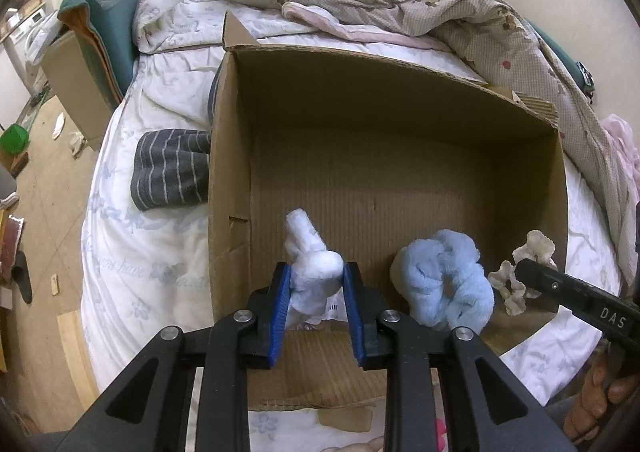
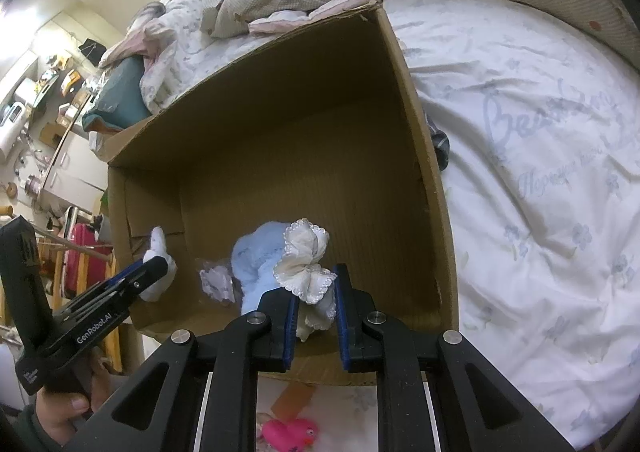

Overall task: Organize soft objects
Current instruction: 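Open the left gripper over the box while the right gripper releases the lace scrunchie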

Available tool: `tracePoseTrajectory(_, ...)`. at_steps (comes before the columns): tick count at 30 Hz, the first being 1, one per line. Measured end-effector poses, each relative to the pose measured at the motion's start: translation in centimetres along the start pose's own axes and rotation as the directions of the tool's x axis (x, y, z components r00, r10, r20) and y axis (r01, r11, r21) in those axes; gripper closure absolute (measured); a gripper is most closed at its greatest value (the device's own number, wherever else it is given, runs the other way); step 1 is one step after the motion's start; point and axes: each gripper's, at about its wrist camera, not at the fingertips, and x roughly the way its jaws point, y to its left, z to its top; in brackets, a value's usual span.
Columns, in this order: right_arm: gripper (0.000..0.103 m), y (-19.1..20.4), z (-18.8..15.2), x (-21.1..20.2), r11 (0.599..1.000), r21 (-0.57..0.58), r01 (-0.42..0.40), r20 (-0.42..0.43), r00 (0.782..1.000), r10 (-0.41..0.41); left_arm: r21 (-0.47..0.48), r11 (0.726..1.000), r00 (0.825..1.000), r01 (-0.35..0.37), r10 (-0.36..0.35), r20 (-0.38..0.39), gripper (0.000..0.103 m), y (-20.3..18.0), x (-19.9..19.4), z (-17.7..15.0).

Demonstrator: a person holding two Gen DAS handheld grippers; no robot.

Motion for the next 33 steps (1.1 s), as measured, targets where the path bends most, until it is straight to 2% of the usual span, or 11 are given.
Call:
tracePoseTrajectory(11,0.086,-0.1,-0.2,-0.1,1.0,-0.002,-0.008,-0.002,1.0,0.008,0.014,1.0,1.0,0.009,-0.008,-0.007,0.074,-0.6,0.0,0.1)
tracePoseTrajectory(15,0.085,-0.2,-0.1,-0.2,1.0,-0.004,-0.015,0.001,1.0,0.015,0.023,1.0,1.0,-0.001,0.001,0.011,0.053,-0.8,-0.3,0.0)
tracePoseTrajectory(18,0.084,-0.2,-0.1,-0.2,1.0,0.0,-0.024,0.002,1.0,0.024,0.033,0.999,1.0,-0.011,0.01,0.024,0.05,-0.8,-0.5,0.1)
tracePoseTrajectory(19,0.082,-0.2,-0.1,-0.3,1.0,0.002,-0.025,0.004,1.0,0.025,0.034,0.999,1.0,-0.01,0.009,0.022,0.045,-0.8,-0.5,0.1)
tracePoseTrajectory(21,0.076,-0.2,-0.1,-0.4,1.0,0.003,-0.028,0.011,1.0,0.028,0.028,1.0,1.0,-0.003,0.002,0.022,0.042,-0.7,-0.5,0.2)
tracePoseTrajectory(22,0.064,-0.2,-0.1,-0.5,1.0,0.006,-0.028,0.019,0.999,0.028,0.025,1.0,1.0,-0.001,0.0,0.023,0.042,-0.7,-0.6,0.2)
tracePoseTrajectory(23,0.036,-0.2,0.0,-0.7,1.0,0.01,-0.026,0.028,0.999,0.026,0.025,1.0,1.0,-0.001,0.0,0.024,0.041,-0.7,-0.6,0.2)
tracePoseTrajectory(24,0.026,-0.3,0.0,-0.9,1.0,0.017,-0.024,0.042,0.999,0.024,0.027,1.0,1.0,0.0,0.0,0.024,0.04,-0.8,-0.6,0.3)
tracePoseTrajectory(26,0.025,-0.3,0.0,-1.3,0.999,0.025,-0.028,0.067,0.997,0.027,0.032,0.999,1.0,-0.003,0.002,0.021,0.038,-0.9,-0.6,0.2)
tracePoseTrajectory(33,0.025,-0.2,0.1,-1.5,0.999,0.024,-0.04,0.068,0.997,0.038,0.039,0.999,0.999,-0.018,0.017,0.038,0.036,-1.1,-1.2,0.3)
